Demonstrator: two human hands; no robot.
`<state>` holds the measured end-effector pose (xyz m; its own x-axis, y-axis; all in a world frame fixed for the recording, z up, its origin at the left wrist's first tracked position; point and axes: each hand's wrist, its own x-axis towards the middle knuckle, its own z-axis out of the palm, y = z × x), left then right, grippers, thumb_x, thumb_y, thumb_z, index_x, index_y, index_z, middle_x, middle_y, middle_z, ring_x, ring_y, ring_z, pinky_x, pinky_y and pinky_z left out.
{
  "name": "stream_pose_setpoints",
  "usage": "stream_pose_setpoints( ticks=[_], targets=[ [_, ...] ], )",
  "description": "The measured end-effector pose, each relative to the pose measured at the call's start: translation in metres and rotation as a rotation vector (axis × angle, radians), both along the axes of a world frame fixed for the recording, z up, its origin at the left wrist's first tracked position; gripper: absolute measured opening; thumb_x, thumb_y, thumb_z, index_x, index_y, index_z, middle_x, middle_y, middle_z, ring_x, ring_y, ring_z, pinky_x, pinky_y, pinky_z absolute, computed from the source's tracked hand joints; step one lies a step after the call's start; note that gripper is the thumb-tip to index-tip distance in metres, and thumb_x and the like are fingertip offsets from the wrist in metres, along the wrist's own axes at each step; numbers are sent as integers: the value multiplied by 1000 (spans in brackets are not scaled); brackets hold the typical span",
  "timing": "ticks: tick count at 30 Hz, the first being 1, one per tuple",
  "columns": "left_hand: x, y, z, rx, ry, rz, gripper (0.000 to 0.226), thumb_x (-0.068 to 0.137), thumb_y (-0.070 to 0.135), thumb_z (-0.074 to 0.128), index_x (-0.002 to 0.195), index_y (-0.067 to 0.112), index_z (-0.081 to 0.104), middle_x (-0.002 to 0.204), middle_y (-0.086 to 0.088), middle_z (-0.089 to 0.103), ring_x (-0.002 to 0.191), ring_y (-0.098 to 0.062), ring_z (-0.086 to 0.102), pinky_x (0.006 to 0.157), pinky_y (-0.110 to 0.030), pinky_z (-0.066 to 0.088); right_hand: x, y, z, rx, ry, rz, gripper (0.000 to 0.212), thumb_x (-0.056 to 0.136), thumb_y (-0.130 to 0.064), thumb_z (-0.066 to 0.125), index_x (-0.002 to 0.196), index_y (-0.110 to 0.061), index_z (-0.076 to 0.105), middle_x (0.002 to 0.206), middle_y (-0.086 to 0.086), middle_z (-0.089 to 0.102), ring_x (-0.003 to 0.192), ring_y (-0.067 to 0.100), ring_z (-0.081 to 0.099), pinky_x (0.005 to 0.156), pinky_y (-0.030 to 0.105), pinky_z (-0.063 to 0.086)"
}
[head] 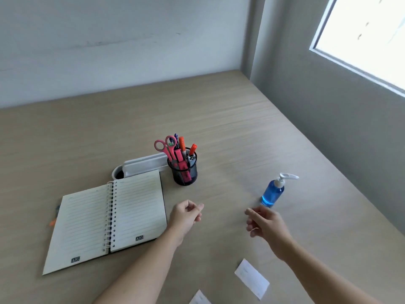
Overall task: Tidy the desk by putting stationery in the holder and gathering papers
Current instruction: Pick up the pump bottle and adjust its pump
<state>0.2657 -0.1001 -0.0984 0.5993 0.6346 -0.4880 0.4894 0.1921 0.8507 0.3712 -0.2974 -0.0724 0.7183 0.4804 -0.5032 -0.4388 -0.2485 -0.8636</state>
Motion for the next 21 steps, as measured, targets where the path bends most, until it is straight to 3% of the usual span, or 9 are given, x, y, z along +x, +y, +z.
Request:
stream_pose_setpoints(
  ticks=[3, 6, 8, 11, 13, 16, 21],
  targets=[
    [29, -29, 9, 201, -9, -189, 27, 82, 22, 71, 62, 19, 53, 59, 0, 59, 55, -16, 50, 60, -27, 42, 14, -54, -3, -19, -30, -134, 11, 89, -8, 61, 82, 0, 62, 61, 11, 54, 47, 16, 52, 42, 23, 46],
    [62, -51, 27, 356, -32, -317, 24, 79, 27, 73, 64, 22, 56, 60, 8, 56, 58, -9, 49, 58, -17, 41, 37, -77, -3, -67, -91, -165, 9, 87, -6, 63, 79, -4, 61, 63, 11, 55, 45, 12, 52, 42, 21, 48],
    [87, -75, 41, 353, -66, -436, 16, 78, 27, 74, 78, 20, 60, 71, 9, 58, 67, -8, 52, 58, -8, 40, 56, -93, -2, -122, -170, -155, 6, 85, -7, 66, 81, -8, 62, 70, 10, 58, 53, 13, 55, 48, 21, 50],
    [118, -101, 58, 384, -101, -564, 31, 75, 26, 77, 102, 23, 63, 101, 5, 64, 92, -10, 58, 79, -17, 45, 80, -96, -1, -263, -325, -61, 14, 79, -13, 73, 90, -16, 65, 83, 5, 63, 71, 17, 60, 67, 28, 52],
    [133, -109, 65, 432, -117, -599, 36, 76, 24, 77, 109, 25, 63, 113, 4, 65, 105, -11, 58, 87, -22, 43, 91, -90, 1, -305, -414, 35, 30, 76, -14, 76, 104, -16, 65, 92, 2, 63, 84, 17, 61, 74, 27, 49],
    [145, -115, 69, 411, -127, -569, 25, 81, 27, 73, 105, 24, 69, 107, 0, 71, 103, -12, 63, 87, -24, 48, 98, -77, 0, -323, -480, 179, 44, 75, -13, 77, 116, -20, 61, 105, -3, 60, 95, 15, 59, 79, 24, 44],
    [148, -117, 68, 359, -160, -492, 23, 84, 27, 70, 105, 18, 75, 96, -4, 76, 93, -14, 71, 87, -24, 55, 95, -59, -12, -275, -519, 179, 37, 78, -10, 72, 112, -21, 62, 103, 0, 61, 89, 17, 60, 71, 19, 46]
  ],
)
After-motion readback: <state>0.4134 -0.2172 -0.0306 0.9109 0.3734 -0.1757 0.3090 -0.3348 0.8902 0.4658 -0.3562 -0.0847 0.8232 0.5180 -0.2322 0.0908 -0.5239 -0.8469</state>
